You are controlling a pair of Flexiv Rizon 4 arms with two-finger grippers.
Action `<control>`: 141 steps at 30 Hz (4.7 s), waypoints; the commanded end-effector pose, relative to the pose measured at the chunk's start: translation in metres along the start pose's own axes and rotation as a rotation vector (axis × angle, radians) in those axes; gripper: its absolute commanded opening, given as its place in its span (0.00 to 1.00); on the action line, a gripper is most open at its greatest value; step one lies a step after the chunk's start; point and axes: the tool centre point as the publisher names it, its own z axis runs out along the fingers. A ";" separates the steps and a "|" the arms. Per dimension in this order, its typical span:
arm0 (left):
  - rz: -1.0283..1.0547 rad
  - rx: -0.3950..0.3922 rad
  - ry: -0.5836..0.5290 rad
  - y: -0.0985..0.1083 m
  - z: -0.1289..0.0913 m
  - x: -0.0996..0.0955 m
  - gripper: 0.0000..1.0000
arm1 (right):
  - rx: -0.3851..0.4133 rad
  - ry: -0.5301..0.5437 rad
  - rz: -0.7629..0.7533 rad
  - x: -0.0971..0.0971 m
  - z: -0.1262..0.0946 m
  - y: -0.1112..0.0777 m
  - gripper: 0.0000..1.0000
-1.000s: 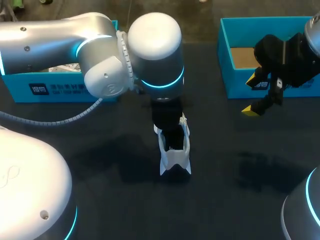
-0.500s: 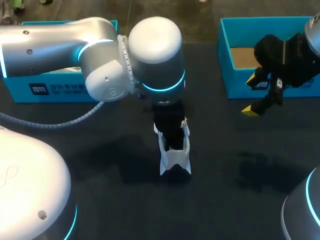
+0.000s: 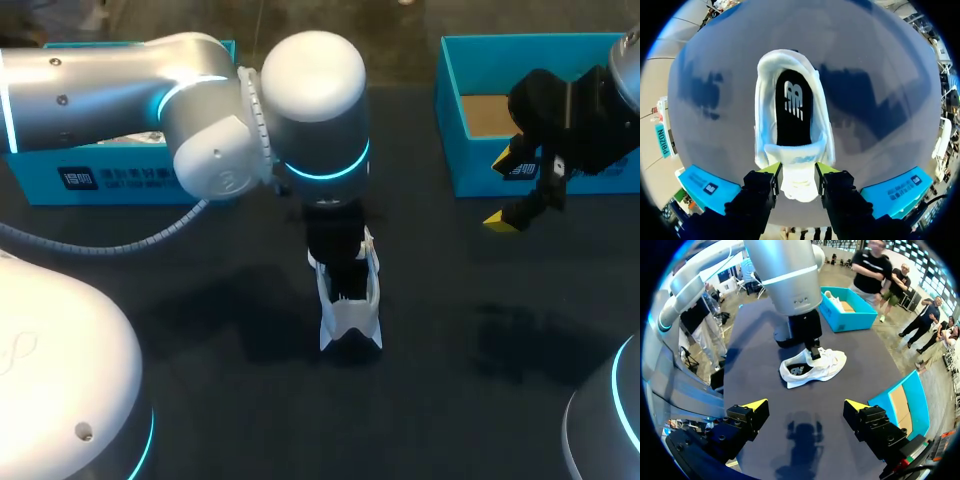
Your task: Take the shoe out of the shoebox, open the shoe tongue, remove and reinsert the insole, then place the shoe into the shoebox
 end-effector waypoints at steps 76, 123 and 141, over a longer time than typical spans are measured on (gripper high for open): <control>-1.089 0.020 0.049 -0.017 -0.069 0.043 1.00 | 0.051 -0.034 0.011 -0.009 -0.022 -0.019 1.00; -1.541 0.082 0.036 -0.139 -0.014 -0.015 1.00 | 0.112 -0.058 -0.020 -0.014 -0.045 -0.039 1.00; -1.588 0.081 0.129 -0.134 0.028 0.000 0.98 | 0.112 -0.058 -0.020 -0.014 -0.045 -0.039 1.00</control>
